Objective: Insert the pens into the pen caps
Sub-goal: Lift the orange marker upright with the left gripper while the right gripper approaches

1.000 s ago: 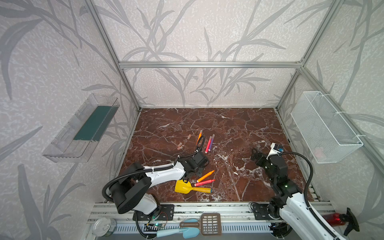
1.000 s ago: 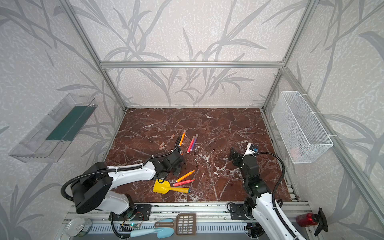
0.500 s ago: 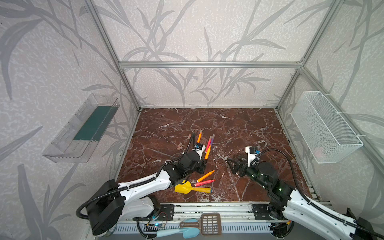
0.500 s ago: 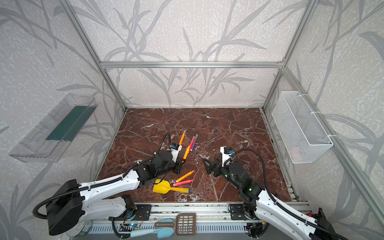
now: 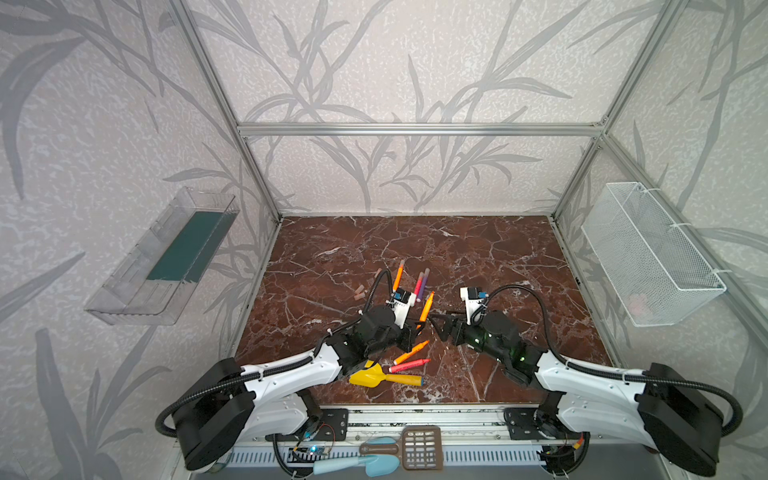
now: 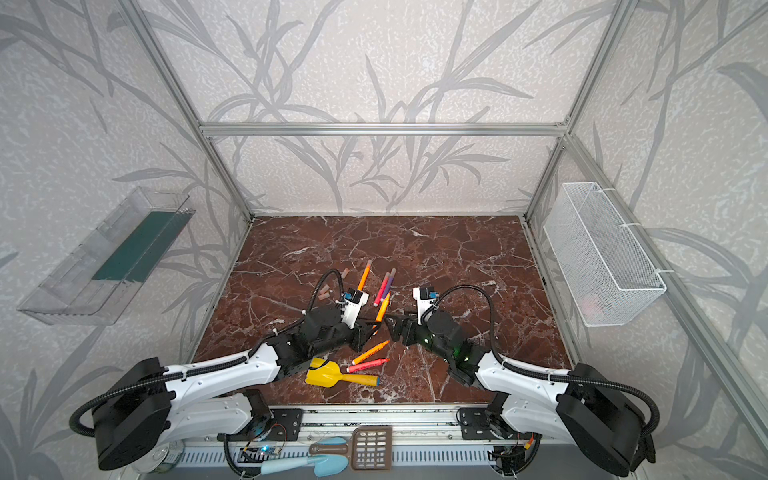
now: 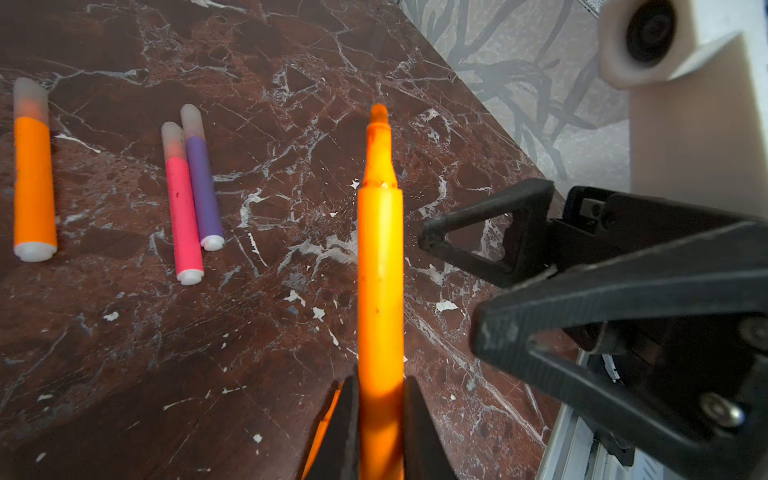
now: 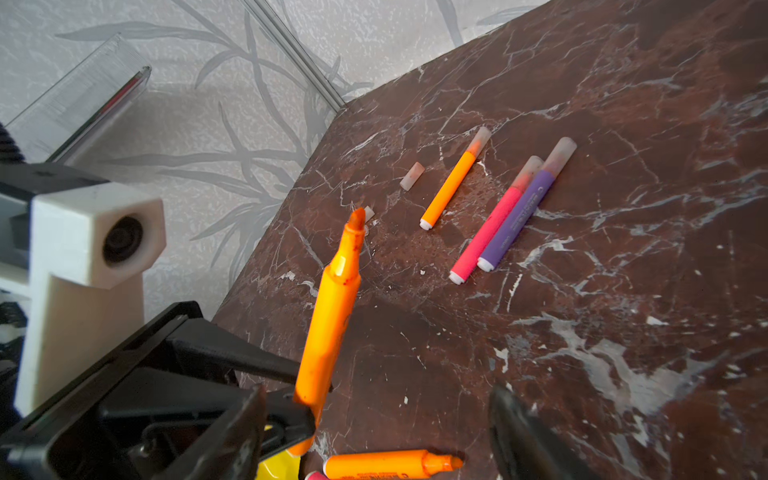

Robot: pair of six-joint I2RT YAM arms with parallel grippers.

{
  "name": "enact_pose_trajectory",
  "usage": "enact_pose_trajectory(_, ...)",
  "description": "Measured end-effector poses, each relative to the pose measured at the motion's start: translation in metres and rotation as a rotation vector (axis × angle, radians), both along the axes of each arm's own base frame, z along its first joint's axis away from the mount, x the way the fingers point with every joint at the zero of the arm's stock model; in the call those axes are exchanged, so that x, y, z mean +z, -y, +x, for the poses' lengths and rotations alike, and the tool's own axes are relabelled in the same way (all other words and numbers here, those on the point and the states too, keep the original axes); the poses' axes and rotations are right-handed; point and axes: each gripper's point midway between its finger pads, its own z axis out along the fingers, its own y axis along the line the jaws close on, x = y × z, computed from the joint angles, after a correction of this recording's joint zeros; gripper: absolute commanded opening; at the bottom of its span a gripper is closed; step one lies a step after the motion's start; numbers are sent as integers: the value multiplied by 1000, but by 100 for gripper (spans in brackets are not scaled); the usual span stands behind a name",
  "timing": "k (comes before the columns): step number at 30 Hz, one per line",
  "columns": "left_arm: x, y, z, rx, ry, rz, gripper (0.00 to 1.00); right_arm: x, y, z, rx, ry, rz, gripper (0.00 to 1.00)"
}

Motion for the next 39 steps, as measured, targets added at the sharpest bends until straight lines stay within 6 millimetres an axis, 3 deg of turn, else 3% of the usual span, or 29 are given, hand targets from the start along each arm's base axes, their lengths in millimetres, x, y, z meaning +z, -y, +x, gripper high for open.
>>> enact_pose_trajectory(6,1,3,-3,-23,1,-13,0,18,-19,15,0,25,37,72)
enact_pose_trajectory(11,-6,1,-8,-40,-7,-4,0,14,-26,22,-5,8,52,65)
enact_pose_trajectory(15,-6,2,-8,-48,-2,-2,0,7,-31,25,-11,-15,56,53)
enact_pose_trajectory(21,-9,0,-9,-45,2,4,0,18,-34,28,-15,-2,112,28)
enact_pose_trajectory(29,-8,-1,-8,-43,14,3,0,19,-35,28,-21,-10,134,11)
enact_pose_trajectory(34,-7,-3,-7,-35,21,6,37,19,-35,29,-23,-19,146,6)
enact_pose_trajectory(37,-7,-4,-6,-25,30,9,50,22,-36,28,-24,-20,170,3)
enact_pose_trajectory(39,-6,-4,-5,-21,32,9,54,21,-34,27,-26,-24,180,2)
